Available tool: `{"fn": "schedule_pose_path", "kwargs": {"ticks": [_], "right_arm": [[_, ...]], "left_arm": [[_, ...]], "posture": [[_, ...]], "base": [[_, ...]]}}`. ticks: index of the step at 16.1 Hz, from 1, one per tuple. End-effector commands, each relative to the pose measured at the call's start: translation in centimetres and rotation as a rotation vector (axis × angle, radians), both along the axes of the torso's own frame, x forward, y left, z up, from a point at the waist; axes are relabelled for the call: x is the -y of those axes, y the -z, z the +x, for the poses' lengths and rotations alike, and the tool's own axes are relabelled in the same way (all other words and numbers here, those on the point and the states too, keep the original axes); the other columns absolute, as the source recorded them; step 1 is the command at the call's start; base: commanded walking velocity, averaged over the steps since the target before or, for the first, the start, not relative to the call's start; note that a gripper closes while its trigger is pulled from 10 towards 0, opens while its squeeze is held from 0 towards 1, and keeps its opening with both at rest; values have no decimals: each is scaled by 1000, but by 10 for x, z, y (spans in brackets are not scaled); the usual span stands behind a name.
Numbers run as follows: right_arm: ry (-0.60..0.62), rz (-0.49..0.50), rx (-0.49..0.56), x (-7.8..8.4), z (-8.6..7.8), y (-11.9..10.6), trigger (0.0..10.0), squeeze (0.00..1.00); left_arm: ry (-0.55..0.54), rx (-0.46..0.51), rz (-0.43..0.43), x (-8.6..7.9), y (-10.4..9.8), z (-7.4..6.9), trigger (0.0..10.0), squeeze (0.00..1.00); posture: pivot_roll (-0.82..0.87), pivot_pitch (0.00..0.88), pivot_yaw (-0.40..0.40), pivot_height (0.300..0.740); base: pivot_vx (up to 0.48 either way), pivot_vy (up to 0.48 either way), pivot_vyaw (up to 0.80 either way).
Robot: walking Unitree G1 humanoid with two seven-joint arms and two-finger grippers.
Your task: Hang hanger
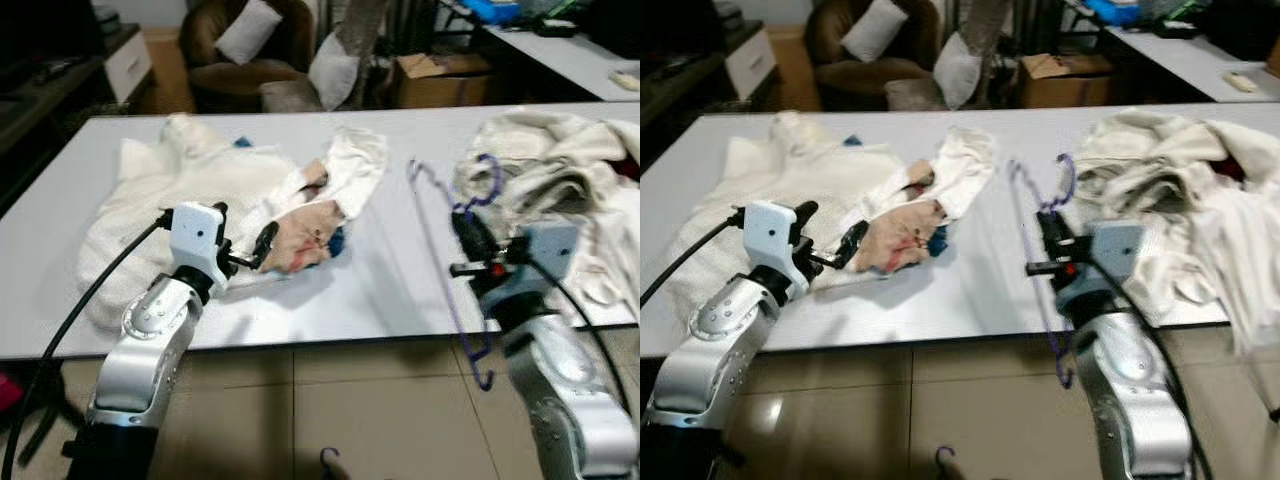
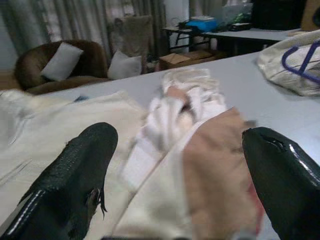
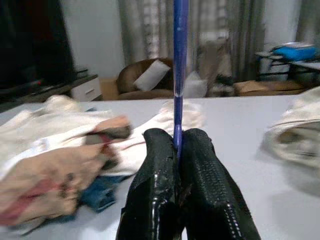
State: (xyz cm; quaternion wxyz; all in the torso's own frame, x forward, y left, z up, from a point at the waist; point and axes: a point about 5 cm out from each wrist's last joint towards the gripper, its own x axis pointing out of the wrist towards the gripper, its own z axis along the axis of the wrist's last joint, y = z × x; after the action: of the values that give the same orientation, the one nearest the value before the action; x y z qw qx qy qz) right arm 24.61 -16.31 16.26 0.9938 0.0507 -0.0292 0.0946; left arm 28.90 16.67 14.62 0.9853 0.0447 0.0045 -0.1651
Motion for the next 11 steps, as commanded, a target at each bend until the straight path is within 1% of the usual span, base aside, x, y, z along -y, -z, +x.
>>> {"fn": "schedule_pose_path", "kwargs": {"ticks": [1, 2, 3, 4, 5, 6, 7, 8, 9, 10, 11], "right_arm": [[8, -3, 24, 1, 0, -3, 10000, 0], [11, -3, 24, 1, 0, -3, 10000, 0], [32, -3, 25, 3, 0, -3, 10000, 0], [50, -5, 24, 6, 0, -3, 10000, 0], [57, -7, 23, 8, 1, -2, 10000, 0], [69, -29, 5, 14, 0, 0, 10000, 0], [80, -71, -27, 22, -2, 5, 10000, 0], [86, -86, -39, 25, -2, 6, 10000, 0], [87, -90, -58, 32, -4, 8, 10000, 0], [73, -94, -73, 33, -4, 9, 10000, 0], [49, -108, -77, 33, -7, 10, 10000, 0]], "left_arm": [[-4, 0, 19, -4, 1, 1, 10000, 965], [-1, 1, 22, -4, 1, 1, 10000, 965], [46, -26, 33, -2, 4, 3, 10000, 1000], [79, -52, 55, -1, 7, 5, 10000, 1000], [84, -62, 76, -2, 8, 6, 10000, 1000], [103, -81, 112, -4, 11, 12, 10000, 1000], [127, -91, 149, -3, 12, 19, 10000, 1000], [136, -95, 161, -2, 13, 21, 10000, 1000], [147, -111, 197, -2, 16, 27, 10000, 1000], [148, -123, 243, -4, 20, 31, 10000, 800], [135, -133, 299, -6, 24, 36, 10000, 145]], "posture": [[-135, 0, 24, 740], [-135, 0, 25, 740], [-137, 0, 27, 740], [-138, 0, 31, 740], [-138, 0, 32, 740], [-138, 0, 33, 740], [-140, 0, 31, 740], [-141, 0, 32, 740], [-149, 0, 35, 740], [-154, 0, 37, 740], [-158, 0, 36, 740]], "base": [[0, 0, 0], [0, 0, 0], [0, 0, 0], [0, 0, 0], [0, 0, 0], [0, 0, 0], [0, 0, 0], [0, 0, 0], [0, 0, 0], [0, 0, 0], [0, 0, 0]]}}
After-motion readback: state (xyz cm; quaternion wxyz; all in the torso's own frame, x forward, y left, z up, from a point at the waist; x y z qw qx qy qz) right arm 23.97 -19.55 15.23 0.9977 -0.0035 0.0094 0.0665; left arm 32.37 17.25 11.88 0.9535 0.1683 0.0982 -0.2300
